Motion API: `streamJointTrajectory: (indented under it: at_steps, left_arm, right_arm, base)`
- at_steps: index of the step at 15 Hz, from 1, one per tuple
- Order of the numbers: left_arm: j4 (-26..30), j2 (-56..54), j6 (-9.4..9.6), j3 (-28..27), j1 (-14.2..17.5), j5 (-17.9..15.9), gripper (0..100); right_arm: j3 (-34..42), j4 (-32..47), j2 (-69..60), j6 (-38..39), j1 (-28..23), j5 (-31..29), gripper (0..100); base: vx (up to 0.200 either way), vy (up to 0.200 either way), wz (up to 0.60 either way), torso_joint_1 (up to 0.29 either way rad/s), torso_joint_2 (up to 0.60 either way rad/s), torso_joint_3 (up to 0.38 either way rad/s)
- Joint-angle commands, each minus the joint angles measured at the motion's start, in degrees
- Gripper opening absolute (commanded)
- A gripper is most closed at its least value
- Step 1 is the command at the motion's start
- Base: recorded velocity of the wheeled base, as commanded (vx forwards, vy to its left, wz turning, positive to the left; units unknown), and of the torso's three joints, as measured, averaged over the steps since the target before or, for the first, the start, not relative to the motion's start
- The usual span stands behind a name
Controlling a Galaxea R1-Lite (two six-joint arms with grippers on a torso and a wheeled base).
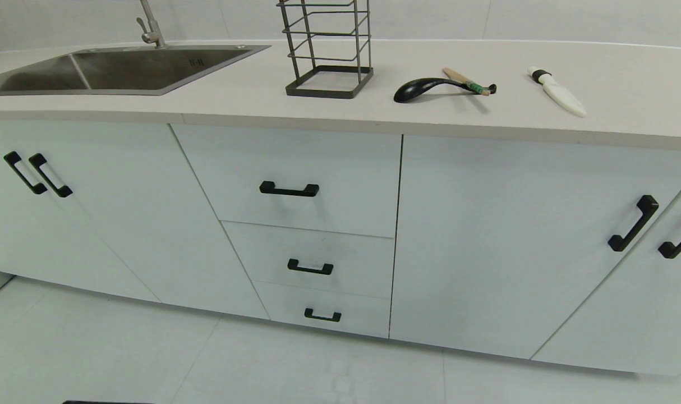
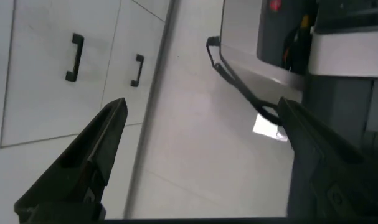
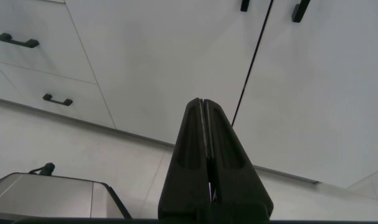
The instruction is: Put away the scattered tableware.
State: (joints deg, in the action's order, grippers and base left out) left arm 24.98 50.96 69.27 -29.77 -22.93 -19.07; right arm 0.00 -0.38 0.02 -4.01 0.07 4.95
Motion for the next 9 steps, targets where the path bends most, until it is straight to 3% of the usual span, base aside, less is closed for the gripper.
streamJointTrajectory:
  at_steps: [1, 2, 6, 7, 9]
  left_arm:
    - [-5.2, 14.6, 9.48, -2.0, -0.1, 0.5, 100]
    - [-6.4, 18.7, 11.59, -2.0, -0.1, 0.6, 100]
    - [-13.9, 32.5, 13.17, -8.5, -0.3, 2.9, 100]
    - [-14.8, 35.8, 14.84, -10.3, -0.3, 2.9, 100]
    - [-15.0, 37.5, 15.02, -11.1, -0.3, 3.5, 100]
  right_arm:
    - [0.0, 0.0, 0.0, 0.0, 0.0, 0.0, 0]
    - [0.0, -0.1, 0.0, 0.0, 0.0, 0.0, 0]
    - [0.0, 0.0, 0.0, 0.0, 0.0, 0.0, 0]
    - [0.0, -0.1, 0.0, 0.0, 0.0, 0.0, 0]
    - [0.0, -0.1, 0.0, 0.0, 0.0, 0.1, 0]
  base:
    - [0.0, 0.0, 0.0, 0.0, 0.0, 0.0]
    - [0.0, 0.0, 0.0, 0.0, 0.0, 0.0]
    - [0.0, 0.0, 0.0, 0.0, 0.0, 0.0]
    - [0.0, 0.0, 0.0, 0.0, 0.0, 0.0]
    - [0.0, 0.0, 0.0, 0.0, 0.0, 0.0]
